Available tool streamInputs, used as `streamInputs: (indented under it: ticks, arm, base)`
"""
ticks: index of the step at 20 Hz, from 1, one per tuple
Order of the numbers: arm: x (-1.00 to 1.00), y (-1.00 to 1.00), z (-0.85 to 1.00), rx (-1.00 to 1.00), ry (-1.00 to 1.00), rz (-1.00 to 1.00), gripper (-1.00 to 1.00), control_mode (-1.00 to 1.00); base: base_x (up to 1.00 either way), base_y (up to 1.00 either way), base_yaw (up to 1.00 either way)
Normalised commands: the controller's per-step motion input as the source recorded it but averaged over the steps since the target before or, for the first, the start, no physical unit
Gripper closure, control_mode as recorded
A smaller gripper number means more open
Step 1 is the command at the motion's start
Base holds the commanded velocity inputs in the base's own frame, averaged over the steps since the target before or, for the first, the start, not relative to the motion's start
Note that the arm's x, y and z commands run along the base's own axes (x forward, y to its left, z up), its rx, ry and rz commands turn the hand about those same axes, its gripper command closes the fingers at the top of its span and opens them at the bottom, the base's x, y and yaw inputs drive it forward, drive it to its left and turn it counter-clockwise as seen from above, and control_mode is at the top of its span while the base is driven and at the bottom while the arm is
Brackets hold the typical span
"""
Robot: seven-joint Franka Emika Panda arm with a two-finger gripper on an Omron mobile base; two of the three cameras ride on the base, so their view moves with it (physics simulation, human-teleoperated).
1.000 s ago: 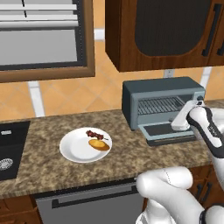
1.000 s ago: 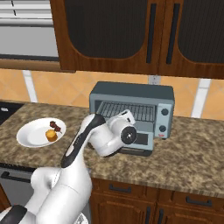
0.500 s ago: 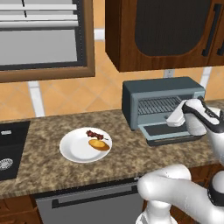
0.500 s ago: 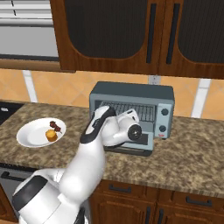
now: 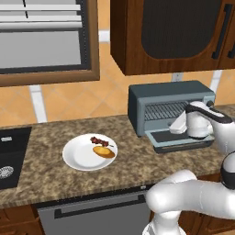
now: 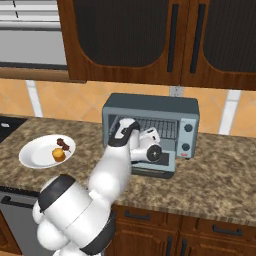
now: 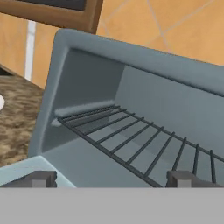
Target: Pick up the kebab skewer and baguette bread, and place them inside the toaster oven. Close the toaster oven door and start by setting the timer.
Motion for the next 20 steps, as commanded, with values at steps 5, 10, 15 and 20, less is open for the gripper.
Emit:
streamInputs:
  ticks: [5, 10, 15, 20]
  arm:
    - [0.45, -0.07, -0.26, 0.00, 0.00, -0.03, -1.00, -1.00]
    - [0.39, -0.13, -0.19, -0.01, -0.01, -0.02, -1.00, -1.00]
    - [0.26, -0.11, -0.29, -0.05, -0.03, -0.02, -1.00, -1.00]
    - [0.24, -0.06, -0.17, -0.04, -0.01, -0.02, -1.00, -1.00]
  base:
    - [0.00, 0.00, 0.00]
    - [0.00, 0.00, 0.00]
    - [0.00, 0.00, 0.00]
    - [0.00, 0.00, 0.00]
